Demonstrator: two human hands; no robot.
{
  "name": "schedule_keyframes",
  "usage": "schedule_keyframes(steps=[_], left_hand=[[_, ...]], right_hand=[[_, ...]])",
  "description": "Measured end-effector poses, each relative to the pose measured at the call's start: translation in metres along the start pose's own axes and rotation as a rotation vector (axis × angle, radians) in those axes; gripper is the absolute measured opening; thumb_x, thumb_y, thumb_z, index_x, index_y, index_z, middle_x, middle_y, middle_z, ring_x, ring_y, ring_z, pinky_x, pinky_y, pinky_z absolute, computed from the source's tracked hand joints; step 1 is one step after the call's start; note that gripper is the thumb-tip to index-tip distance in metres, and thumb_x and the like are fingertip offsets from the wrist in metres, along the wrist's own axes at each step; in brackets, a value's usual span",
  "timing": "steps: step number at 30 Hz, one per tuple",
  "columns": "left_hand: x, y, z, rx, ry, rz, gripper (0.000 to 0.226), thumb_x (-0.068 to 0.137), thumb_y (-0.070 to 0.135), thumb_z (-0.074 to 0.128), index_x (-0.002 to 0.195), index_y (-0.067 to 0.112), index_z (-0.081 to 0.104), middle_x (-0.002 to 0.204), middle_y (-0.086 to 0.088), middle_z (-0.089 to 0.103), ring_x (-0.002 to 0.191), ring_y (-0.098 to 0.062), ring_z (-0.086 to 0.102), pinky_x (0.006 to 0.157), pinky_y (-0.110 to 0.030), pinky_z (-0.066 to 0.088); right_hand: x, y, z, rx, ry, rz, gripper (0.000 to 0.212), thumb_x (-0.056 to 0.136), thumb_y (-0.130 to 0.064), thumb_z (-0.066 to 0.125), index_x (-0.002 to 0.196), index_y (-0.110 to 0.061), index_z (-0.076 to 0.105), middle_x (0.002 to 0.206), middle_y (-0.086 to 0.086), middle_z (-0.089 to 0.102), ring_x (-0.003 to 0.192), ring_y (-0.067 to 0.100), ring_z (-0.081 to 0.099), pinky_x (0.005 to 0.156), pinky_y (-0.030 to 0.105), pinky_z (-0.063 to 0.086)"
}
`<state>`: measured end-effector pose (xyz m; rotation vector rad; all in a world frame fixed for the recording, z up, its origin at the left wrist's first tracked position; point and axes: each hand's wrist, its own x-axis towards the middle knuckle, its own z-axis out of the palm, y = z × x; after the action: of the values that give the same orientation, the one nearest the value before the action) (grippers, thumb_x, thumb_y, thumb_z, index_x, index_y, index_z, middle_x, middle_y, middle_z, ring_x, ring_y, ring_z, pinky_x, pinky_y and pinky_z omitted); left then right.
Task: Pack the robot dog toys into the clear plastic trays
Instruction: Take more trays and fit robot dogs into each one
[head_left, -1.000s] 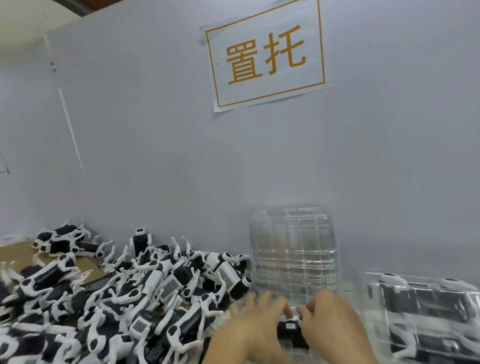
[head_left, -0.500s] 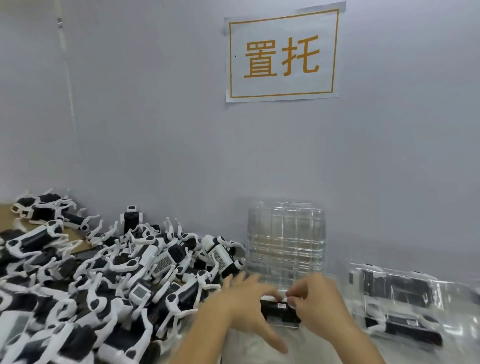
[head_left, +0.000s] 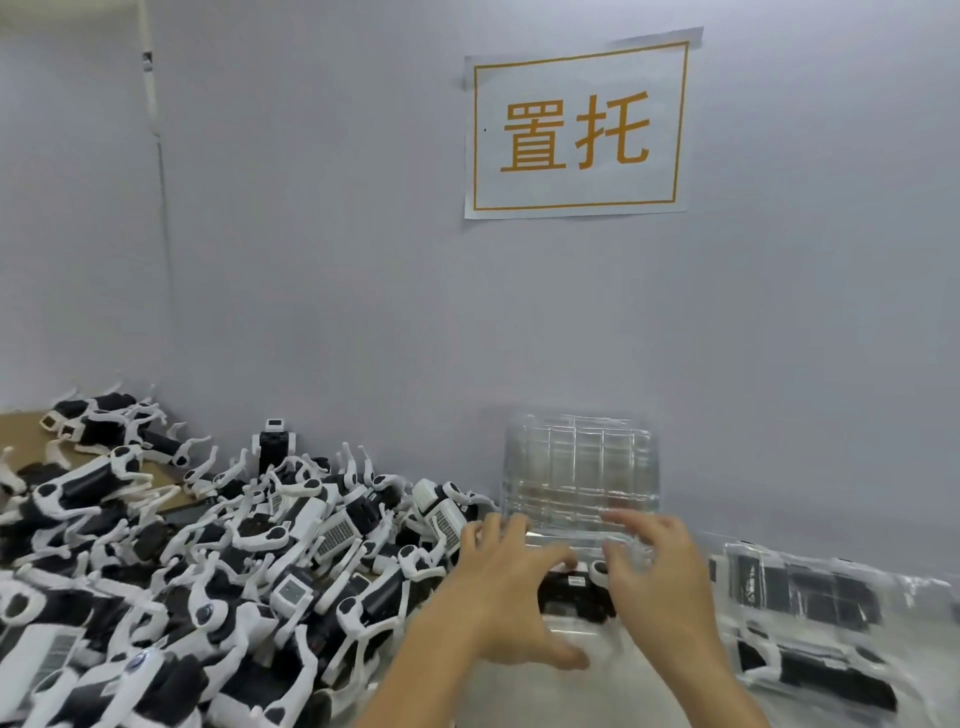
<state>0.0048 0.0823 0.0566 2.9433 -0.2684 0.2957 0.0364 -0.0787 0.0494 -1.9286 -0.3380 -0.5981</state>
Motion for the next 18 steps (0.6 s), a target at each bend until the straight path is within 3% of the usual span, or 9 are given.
schedule_keyframes(steps=[6, 10, 14, 18], left_hand=[[-0.002, 0.007, -0.001, -0.016, 0.249, 0.074, 0.075, 0.065, 0.070, 0.068, 0.127, 0.050, 0.030, 0.145, 0.010, 0.016, 0.132, -0.009, 0.000, 0.115, -0.044, 0.007], [-0.001, 0.009, -0.002, 0.091, 0.417, 0.115, 0.075, 0.065, 0.076, 0.059, 0.128, 0.047, 0.031, 0.148, 0.003, 0.017, 0.138, -0.018, 0.003, 0.113, -0.038, -0.003], [-0.002, 0.006, 0.002, 0.174, 0.427, 0.101, 0.074, 0.067, 0.077, 0.058, 0.129, 0.044, 0.034, 0.153, 0.000, 0.014, 0.142, -0.024, 0.002, 0.115, -0.043, -0.004], [-0.003, 0.001, -0.002, 0.082, 0.369, 0.091, 0.076, 0.062, 0.080, 0.059, 0.126, 0.045, 0.040, 0.152, 0.006, 0.014, 0.141, -0.020, 0.003, 0.116, -0.042, 0.001]], right_hand=[[0.012, -0.014, -0.023, 0.039, -0.085, -0.021, 0.042, 0.089, -0.020, 0.070, 0.122, -0.042, 0.055, 0.120, -0.014, 0.051, 0.116, 0.007, 0.047, 0.097, 0.028, 0.036], [0.014, -0.016, -0.029, 0.081, -0.090, 0.027, 0.057, 0.089, -0.029, 0.071, 0.137, -0.043, 0.044, 0.129, -0.017, 0.045, 0.124, 0.007, 0.042, 0.101, 0.034, 0.038], [0.011, -0.013, -0.027, 0.065, -0.169, 0.086, 0.070, 0.089, -0.030, 0.071, 0.149, -0.036, 0.035, 0.149, -0.011, 0.040, 0.140, 0.012, 0.036, 0.111, 0.038, 0.034], [0.009, -0.014, -0.024, 0.064, -0.157, 0.081, 0.069, 0.089, -0.025, 0.072, 0.148, -0.034, 0.037, 0.148, -0.009, 0.042, 0.138, 0.011, 0.037, 0.110, 0.036, 0.034]])
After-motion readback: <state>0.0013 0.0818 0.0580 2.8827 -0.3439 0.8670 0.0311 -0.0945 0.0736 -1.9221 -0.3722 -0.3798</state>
